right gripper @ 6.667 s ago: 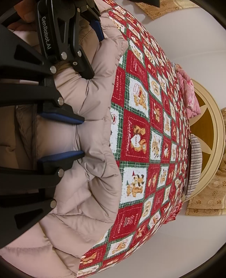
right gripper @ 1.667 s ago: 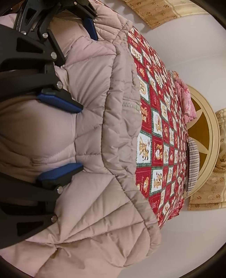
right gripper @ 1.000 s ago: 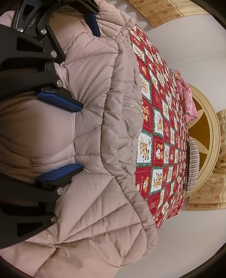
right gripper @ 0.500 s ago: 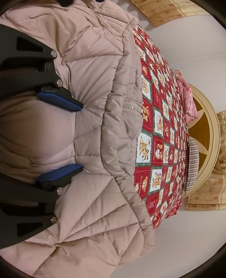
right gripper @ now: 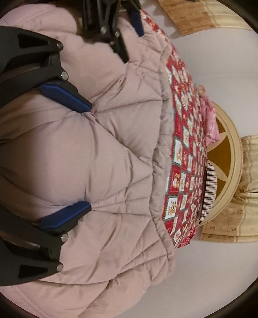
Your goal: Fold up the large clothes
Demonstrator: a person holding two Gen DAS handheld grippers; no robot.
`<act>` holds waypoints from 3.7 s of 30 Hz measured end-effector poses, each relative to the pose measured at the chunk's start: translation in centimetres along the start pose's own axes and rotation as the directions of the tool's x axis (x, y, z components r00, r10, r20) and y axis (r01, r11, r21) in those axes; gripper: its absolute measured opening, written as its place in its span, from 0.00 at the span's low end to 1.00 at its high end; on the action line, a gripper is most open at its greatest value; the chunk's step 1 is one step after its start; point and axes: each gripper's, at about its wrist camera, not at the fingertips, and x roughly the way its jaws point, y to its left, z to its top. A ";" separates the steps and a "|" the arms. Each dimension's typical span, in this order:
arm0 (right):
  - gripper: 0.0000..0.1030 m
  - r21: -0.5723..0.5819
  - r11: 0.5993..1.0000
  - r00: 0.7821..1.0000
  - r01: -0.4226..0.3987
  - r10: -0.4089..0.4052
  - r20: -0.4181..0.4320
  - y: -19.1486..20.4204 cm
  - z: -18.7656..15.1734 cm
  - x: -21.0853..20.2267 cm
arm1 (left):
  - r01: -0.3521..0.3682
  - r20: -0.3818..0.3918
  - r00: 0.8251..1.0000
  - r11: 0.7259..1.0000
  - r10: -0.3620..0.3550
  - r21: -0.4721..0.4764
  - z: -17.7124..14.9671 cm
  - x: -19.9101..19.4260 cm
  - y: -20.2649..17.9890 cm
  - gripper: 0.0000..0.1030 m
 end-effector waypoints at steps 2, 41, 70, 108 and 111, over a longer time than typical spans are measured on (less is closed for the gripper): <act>0.95 -0.003 1.000 1.000 0.000 0.000 -0.011 0.0 0.1 0.4 | 0.020 0.001 1.000 0.999 -0.020 -0.026 -0.2 -0.7 0.3 0.99; 0.96 0.032 0.997 0.998 -0.068 0.068 0.018 -1.0 -0.2 -0.6 | 0.457 0.340 0.889 0.634 -0.306 -0.623 -12.6 -8.7 10.1 0.95; 0.93 0.137 0.969 0.978 -0.206 0.201 0.047 -9.5 -3.8 -6.0 | 0.662 0.454 0.574 0.712 -0.682 0.233 2.2 -16.7 -7.7 0.70; 0.15 0.187 0.939 0.952 -0.288 0.301 -0.046 -18.8 6.5 -11.5 | 0.411 0.403 0.598 0.697 -0.693 0.588 -1.8 -22.8 -7.5 0.91; 0.14 0.250 0.941 0.966 -0.228 0.251 -0.063 -20.9 4.4 -10.2 | 0.435 0.488 0.638 0.802 -0.596 0.410 3.5 -20.7 -6.4 0.93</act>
